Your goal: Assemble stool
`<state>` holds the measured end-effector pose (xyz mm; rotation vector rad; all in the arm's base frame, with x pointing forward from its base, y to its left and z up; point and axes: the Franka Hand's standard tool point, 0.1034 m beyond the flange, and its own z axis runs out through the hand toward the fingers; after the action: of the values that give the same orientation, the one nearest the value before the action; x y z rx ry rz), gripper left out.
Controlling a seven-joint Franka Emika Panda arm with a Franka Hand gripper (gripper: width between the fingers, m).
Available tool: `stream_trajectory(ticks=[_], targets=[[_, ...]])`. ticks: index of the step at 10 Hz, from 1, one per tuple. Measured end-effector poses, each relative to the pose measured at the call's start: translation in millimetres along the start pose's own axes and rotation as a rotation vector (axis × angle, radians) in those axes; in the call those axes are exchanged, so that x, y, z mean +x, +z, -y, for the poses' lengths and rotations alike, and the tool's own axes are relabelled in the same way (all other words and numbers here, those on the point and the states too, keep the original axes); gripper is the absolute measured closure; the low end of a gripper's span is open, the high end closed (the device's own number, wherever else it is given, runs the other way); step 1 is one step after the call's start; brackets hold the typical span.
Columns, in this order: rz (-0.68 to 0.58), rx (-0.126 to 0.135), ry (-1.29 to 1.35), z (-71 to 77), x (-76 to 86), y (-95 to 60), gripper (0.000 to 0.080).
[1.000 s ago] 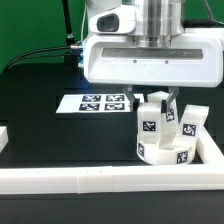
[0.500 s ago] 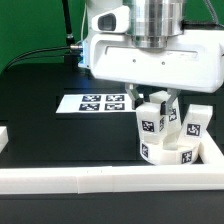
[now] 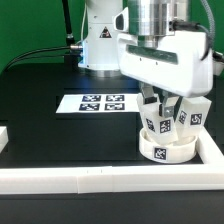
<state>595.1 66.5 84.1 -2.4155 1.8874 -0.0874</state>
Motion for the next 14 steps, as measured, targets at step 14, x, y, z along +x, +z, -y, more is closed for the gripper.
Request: stream_trajectory(ticks=[14], targets=[[0.104,0.05,0.836,10.3,-34.7,4.5,0.0466]])
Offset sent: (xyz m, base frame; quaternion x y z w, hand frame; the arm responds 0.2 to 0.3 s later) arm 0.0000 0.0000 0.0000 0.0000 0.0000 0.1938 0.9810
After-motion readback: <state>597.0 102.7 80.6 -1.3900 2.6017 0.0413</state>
